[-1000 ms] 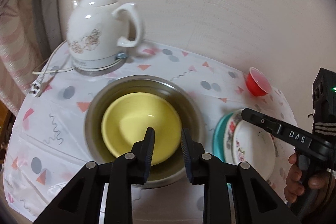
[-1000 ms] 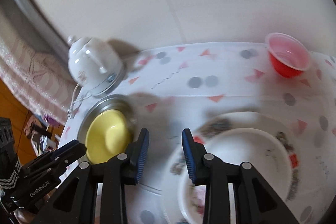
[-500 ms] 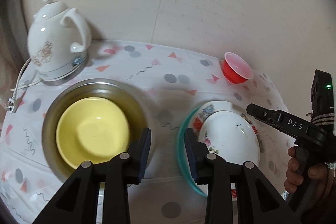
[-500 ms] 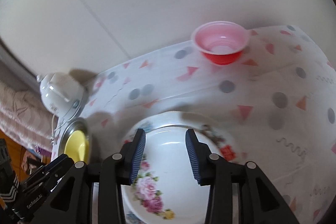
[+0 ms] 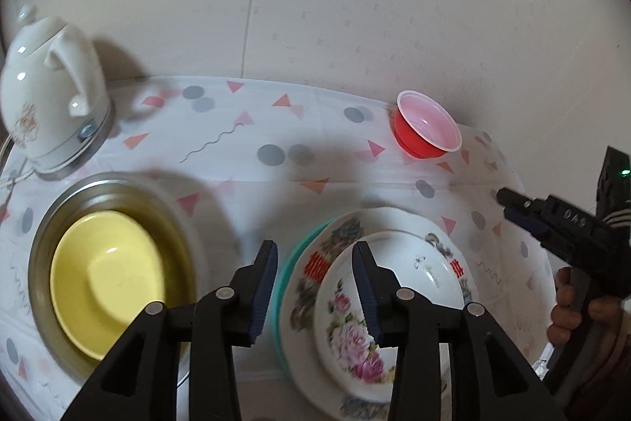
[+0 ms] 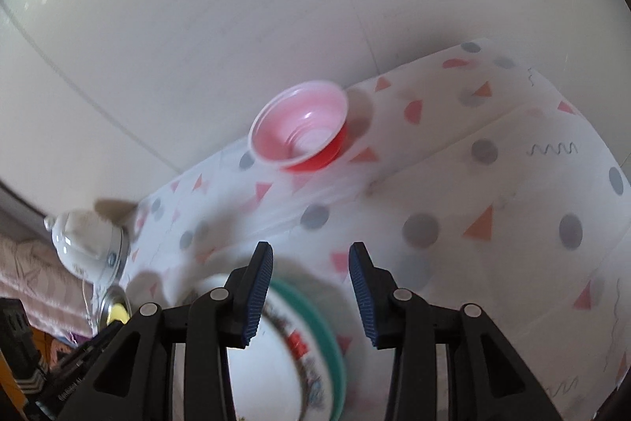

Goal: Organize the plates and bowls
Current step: 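Move the right gripper toward the pink-and-red plastic bowl, then grasp the rim of the pink-and-red bowl with the right gripper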

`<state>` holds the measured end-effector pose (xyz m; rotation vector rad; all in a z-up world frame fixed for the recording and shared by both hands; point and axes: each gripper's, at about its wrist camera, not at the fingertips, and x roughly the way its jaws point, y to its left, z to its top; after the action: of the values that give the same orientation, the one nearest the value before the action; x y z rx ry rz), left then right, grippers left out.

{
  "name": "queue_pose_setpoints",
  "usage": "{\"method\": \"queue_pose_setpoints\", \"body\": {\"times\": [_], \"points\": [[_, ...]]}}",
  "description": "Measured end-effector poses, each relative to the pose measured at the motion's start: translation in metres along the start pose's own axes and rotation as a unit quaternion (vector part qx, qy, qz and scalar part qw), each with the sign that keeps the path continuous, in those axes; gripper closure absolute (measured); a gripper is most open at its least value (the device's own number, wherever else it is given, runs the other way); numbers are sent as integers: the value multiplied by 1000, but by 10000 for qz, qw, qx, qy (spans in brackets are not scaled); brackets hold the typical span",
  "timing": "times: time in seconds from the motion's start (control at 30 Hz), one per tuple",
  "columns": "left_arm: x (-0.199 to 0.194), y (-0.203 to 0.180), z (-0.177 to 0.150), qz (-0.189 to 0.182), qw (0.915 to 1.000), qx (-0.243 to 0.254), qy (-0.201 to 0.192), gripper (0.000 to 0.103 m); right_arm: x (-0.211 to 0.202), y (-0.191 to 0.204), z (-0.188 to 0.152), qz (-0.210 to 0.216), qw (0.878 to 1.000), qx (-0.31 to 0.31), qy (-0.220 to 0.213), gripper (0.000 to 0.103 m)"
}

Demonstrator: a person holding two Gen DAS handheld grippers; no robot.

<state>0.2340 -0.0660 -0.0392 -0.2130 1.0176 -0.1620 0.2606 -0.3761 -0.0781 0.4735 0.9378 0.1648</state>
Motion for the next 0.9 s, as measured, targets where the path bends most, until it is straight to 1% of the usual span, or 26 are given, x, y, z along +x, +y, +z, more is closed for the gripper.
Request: {"method": "queue_pose_setpoints", "body": {"times": [0.07,0.13,0.17,0.2,0.23,0.3,0.4,0.5,0.7,0.77,0.9], "points": [[8,-5,9,-49,9999,-85,59,63,0,-6,9,1,10000,38,-55,62],[14,-10,16,-82,9999,-71,95,63,4,-8,18,13,10000,17,-82,63],[16,-13,19,-104,9999,-46,100,63,6,-8,22,-29,9999,6,-96,64],[19,-17,23,-116,9999,-36,97,63,9,-10,26,-70,9999,13,-104,69],[22,-20,28,-112,9999,-46,101,63,12,-11,30,-54,9999,37,-102,71],[29,-24,37,-148,9998,-52,132,63,19,-14,39,-1,9999,75,-96,78],[40,-31,52,-244,9996,-58,134,63,27,-16,51,14,9999,35,-133,83],[53,-41,65,-360,9992,7,181,63,38,-18,64,13,9999,46,-133,84],[81,-60,93,-635,9976,3,292,66,60,-27,90,147,9995,268,-59,84],[90,-68,100,-707,9970,70,296,70,65,-30,96,109,9995,281,-51,84],[110,-75,113,-820,9958,59,408,72,77,-36,101,146,9991,393,17,84]]}}
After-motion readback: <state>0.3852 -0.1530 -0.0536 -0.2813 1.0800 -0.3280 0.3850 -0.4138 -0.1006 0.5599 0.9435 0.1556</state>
